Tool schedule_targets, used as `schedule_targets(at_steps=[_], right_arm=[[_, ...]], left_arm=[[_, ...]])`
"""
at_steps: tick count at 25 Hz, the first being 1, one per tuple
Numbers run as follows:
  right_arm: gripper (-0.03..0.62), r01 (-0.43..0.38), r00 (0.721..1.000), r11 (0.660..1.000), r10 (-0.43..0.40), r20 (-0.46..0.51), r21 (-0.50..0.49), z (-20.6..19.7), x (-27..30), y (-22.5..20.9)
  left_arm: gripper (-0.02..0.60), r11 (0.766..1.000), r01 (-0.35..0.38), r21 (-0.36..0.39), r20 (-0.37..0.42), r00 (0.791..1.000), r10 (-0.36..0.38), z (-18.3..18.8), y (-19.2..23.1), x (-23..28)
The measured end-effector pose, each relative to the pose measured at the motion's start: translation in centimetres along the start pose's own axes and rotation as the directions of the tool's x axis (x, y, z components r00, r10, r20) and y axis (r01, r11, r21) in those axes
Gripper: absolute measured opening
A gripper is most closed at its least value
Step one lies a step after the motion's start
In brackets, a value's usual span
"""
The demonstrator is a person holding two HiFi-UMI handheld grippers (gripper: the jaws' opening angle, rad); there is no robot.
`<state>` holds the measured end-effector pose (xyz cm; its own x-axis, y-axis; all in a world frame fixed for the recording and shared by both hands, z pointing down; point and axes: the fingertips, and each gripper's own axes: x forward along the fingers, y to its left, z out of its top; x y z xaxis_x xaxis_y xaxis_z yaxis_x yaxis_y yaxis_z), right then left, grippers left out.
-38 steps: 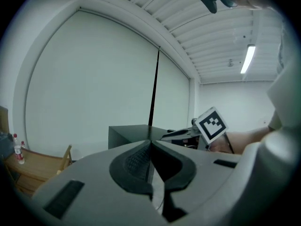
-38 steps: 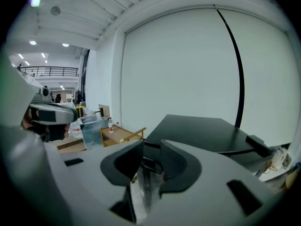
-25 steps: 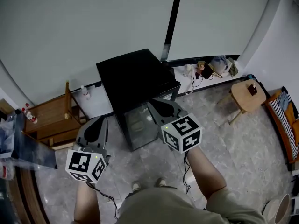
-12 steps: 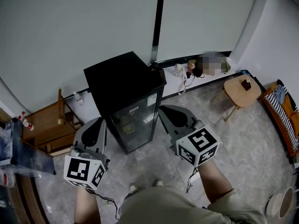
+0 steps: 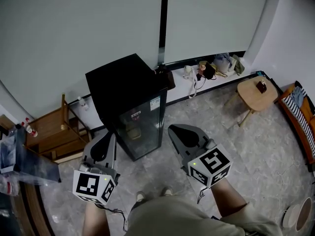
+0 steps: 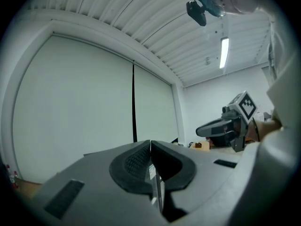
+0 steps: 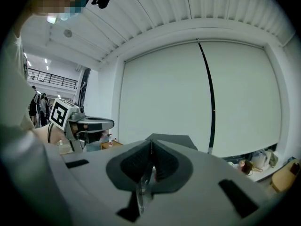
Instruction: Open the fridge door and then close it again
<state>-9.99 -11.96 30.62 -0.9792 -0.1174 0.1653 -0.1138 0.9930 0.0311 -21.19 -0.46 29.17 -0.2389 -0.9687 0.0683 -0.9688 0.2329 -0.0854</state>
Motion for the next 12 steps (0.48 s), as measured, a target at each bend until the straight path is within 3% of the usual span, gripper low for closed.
schedule_targets(at_steps=[4, 7, 12], right_arm=[[-0.002, 0.003, 1.000, 1.000, -0.003, -0.031, 0.019, -2.3, -0.7, -0.1], [-0.002, 0.002, 0.997, 1.000, -0.004, -0.073, -0.022, -4.2, -1.1, -0.2], [-0.003, -0.042, 0.989, 0.999, 0.038, -0.140, -0.025, -6.9, -1.9, 0.0]], left_arm=[[0.008, 1.000, -0.013, 0.004, -0.033, 0.999, 0.013, -1.3, -0.9, -0.3], [0.008, 1.000, -0.009, -0.011, -0.064, 0.998, 0.008, -2.9, -2.0, -0.5], [0.008, 0.999, 0.002, -0.045, -0.118, 0.993, -0.007, -5.6, -4.1, -0.7]])
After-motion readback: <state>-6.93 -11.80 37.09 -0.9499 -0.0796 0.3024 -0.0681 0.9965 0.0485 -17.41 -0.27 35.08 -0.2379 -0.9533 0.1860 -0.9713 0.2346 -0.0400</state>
